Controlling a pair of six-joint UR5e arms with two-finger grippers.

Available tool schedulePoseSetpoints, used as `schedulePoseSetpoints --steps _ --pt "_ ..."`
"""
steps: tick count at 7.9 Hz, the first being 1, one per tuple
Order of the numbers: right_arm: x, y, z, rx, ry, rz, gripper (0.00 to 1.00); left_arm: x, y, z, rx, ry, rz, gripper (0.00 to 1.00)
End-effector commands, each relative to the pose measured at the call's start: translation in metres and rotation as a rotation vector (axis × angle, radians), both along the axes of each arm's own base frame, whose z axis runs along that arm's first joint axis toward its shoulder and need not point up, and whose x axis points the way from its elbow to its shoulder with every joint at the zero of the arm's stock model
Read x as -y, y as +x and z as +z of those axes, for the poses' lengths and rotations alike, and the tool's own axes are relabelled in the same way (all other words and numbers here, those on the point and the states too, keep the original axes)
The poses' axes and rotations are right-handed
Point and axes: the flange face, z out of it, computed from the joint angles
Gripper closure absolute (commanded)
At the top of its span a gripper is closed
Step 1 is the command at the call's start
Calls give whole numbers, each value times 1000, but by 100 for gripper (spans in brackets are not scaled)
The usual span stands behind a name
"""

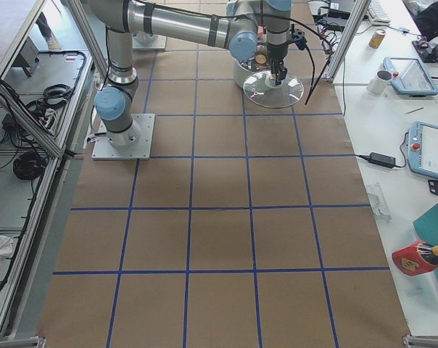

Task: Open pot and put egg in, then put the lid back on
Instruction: 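Withdraw the left gripper while the right carries the lid over the pot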

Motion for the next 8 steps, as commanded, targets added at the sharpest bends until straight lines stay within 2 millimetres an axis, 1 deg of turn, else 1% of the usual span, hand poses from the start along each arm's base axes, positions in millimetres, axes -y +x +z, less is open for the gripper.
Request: schedulePoseSetpoints --steps 1,2,3,4,5,6,7,8 --pt "-5 34 5 16 -5 -39 100 -20 70 65 73 51 -52 0" --pt "-12 70 6 28 -8 -40 100 -33 100 88 126 69 -73 0" --pt "-20 103 8 40 -11 -58 100 -50 126 109 172 81 -96 0" --pt "-24 127 7 55 -9 -83 100 -65 138 123 178 99 -95 0" --pt "-24 148 8 77 -9 -106 100 -76 146 133 231 109 -137 0" --pt "-29 175 11 85 -16 -91 100 -89 149 138 257 139 -159 0" --pt "-30 200 5 99 -8 -115 100 -98 149 143 258 158 -163 0" --pt "-28 223 4 119 -12 -114 100 -101 149 144 258 162 -164 0"
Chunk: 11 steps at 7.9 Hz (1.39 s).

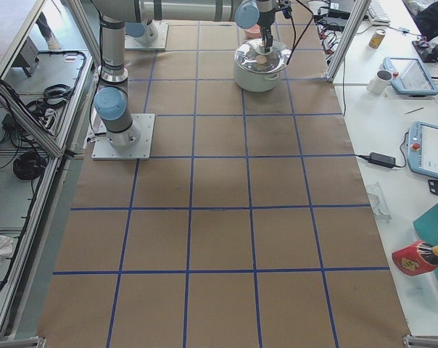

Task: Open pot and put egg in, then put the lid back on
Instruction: 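Lower the glass lid onto the pot with the right gripper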

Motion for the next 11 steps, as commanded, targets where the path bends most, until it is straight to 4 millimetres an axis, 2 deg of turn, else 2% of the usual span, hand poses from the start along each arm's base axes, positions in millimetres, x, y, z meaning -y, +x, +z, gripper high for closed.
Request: schedulePoseSetpoints --steps 1,3,5,11 --pt "5 55 -18 35 7 -21 100 -12 2 3 8 30 -11 0" --pt "9 78 -44 38 15 -11 100 -10 3 -3 8 37 -9 0" --pt "7 89 -55 57 40 -7 100 -12 3 -4 7 43 -8 0" --pt "6 94 -67 68 63 -4 100 -14 -2 -5 11 49 -4 0"
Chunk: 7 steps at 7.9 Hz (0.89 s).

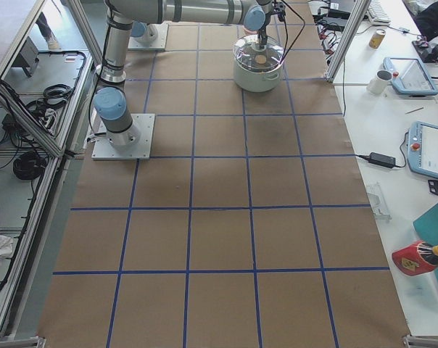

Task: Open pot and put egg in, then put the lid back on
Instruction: 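Lower the glass lid onto the pot with the right gripper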

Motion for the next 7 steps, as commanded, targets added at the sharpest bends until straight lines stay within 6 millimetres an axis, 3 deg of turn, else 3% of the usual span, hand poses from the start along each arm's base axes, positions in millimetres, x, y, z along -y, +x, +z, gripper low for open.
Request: schedulePoseSetpoints --steps 1,7 --pt "1 2 -10 -6 12 11 100 0 0 0 4 1 2 0" --pt "3 3 -17 -10 21 17 100 0 -1 -4 -1 7 5 0"
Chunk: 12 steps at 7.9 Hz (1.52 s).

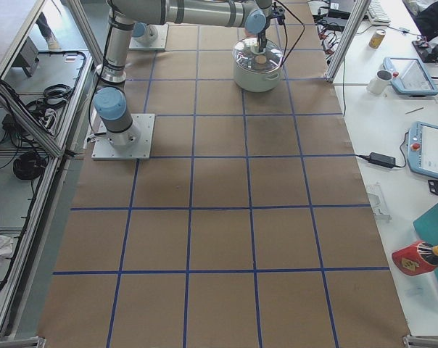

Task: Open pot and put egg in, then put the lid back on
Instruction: 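Lower the glass lid onto the pot with the right gripper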

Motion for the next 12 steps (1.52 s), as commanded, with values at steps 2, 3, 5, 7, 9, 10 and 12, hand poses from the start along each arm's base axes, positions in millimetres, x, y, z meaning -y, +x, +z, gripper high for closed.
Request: schedulePoseSetpoints --steps 2,3,5,7,9,10,12 --pt "2 1 -2 1 -4 4 100 1 0 -1 -4 -2 5 0" --pt "2 0 -3 -1 -12 8 100 1 0 -1 -4 0 6 0" --pt "2 0 -4 0 -22 3 100 0 -1 -1 -5 0 5 0" --pt "-1 -1 -9 2 -20 0 100 1 -1 -1 -7 -2 4 0" --pt "-4 -1 -14 4 -24 2 83 1 -1 0 -5 -5 4 0" --pt "-4 -3 -11 7 -26 -10 34 1 -1 -1 -5 -3 4 0" --pt "-6 -2 -1 15 -35 -17 0 1 0 -1 -4 -2 5 0"
